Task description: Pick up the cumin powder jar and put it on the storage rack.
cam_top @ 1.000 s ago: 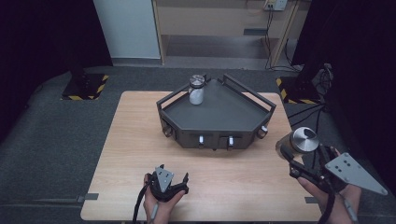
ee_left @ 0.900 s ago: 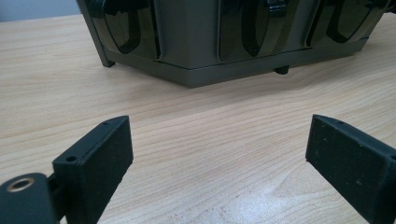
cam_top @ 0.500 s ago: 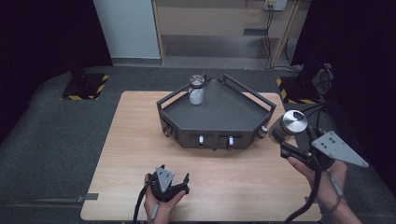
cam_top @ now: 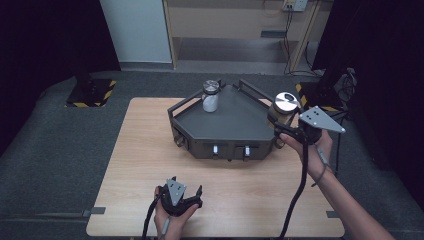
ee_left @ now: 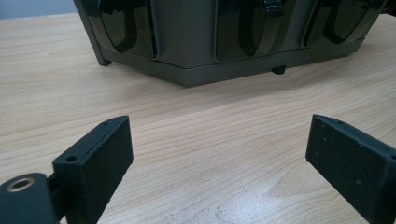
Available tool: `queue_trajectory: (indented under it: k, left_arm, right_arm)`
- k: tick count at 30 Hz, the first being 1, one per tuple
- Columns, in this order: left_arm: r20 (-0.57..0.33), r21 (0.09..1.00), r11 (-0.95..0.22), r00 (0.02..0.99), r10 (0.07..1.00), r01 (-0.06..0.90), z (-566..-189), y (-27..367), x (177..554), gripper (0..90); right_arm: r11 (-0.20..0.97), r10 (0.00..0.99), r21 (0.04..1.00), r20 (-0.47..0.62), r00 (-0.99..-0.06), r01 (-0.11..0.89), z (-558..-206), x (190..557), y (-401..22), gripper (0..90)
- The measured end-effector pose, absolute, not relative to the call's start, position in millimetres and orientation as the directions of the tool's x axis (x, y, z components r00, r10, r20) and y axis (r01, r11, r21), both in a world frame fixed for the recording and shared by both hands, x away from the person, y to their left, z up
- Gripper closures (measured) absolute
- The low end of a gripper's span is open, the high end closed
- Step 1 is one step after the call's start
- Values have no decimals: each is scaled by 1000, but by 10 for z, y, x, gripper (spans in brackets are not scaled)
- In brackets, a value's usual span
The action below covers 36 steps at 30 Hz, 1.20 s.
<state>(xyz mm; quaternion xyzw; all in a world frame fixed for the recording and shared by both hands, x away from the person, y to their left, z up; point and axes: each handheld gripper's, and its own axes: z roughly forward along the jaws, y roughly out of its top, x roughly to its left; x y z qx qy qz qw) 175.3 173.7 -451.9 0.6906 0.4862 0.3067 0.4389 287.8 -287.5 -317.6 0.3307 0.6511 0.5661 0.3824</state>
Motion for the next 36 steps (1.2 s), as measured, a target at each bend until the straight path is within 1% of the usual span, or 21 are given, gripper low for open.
queue_trajectory:
  k: [8, 17, 27, 36]
  left_arm:
    - [-9, 904, -138, 339, 941, 405, -4522, 1747, 1765, 61]
    - [-8, 906, -136, 338, 941, 401, -4514, 1748, 1754, 61]
    - [-7, 906, -138, 340, 940, 399, -4517, 1748, 1755, 61]
    - [-7, 905, -141, 345, 939, 401, -4525, 1739, 1756, 62]
  right_arm:
    - [131, 866, 991, -99, -490, 31, -3238, 3272, -2727, 309]
    - [117, 867, 989, -58, -495, 89, -3438, 3771, -2557, 309]
    - [125, 866, 974, -15, -499, 187, -3621, 4097, -2426, 309]
    - [147, 841, 958, 10, -540, 247, -3688, 4305, -2392, 309]
